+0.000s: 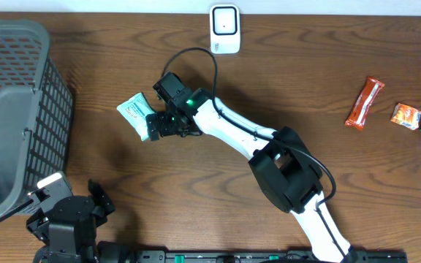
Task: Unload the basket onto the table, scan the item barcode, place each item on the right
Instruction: 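Move the right gripper left to the wipes pack and grasp it, then lift the wipes pack with the right gripper and reorient it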
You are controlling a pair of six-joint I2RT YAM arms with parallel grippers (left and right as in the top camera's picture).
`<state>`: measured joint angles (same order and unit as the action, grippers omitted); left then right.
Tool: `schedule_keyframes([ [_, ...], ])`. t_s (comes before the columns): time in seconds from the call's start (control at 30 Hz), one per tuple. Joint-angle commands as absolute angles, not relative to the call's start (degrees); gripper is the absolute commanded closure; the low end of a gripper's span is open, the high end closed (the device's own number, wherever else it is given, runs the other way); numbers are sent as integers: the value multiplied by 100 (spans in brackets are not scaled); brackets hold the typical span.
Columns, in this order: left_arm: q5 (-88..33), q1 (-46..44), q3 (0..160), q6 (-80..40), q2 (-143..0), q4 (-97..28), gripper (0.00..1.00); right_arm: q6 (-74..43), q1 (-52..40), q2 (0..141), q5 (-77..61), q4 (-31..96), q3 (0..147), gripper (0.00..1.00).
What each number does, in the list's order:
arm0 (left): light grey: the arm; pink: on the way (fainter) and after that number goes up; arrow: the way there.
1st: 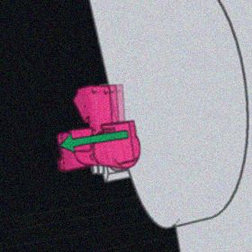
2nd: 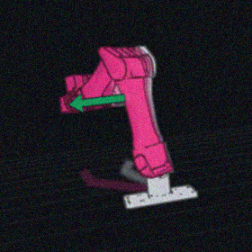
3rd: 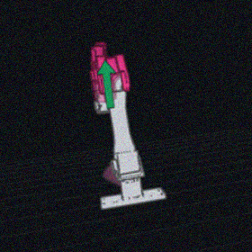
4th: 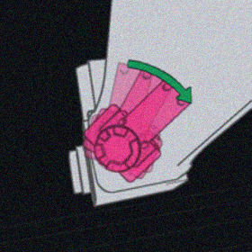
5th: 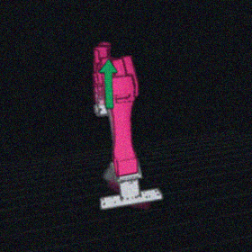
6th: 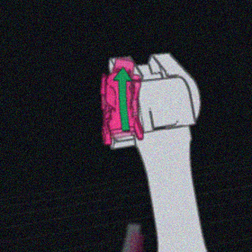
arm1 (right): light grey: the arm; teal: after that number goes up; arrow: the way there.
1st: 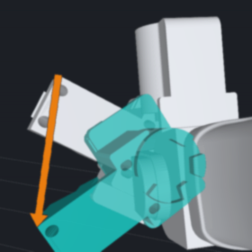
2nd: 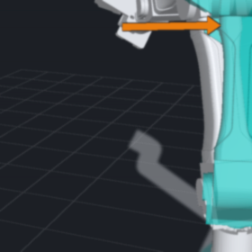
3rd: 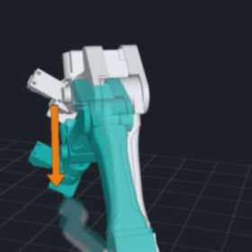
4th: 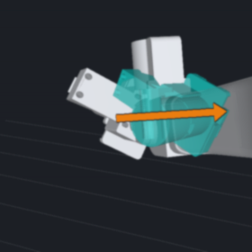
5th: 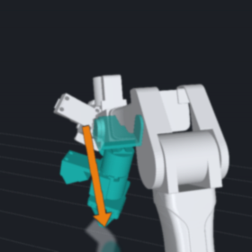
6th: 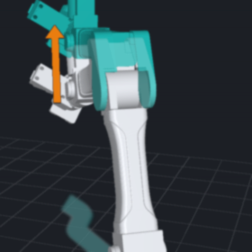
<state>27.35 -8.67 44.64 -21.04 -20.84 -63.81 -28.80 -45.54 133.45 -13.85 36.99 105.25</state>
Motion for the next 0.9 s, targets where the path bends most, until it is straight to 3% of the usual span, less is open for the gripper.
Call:
schedule_keyframes([
  [0.0, 2768, -838, 4477, -2132, -2084, -6386, 2, -1555, -4508, 13327, -755, 3542, 10475, 8],
  [0.87, 2768, -838, 4477, -2130, -2084, -6386, 2, -1194, -4429, 13965, -1409, 1474, 10547, 6],
])
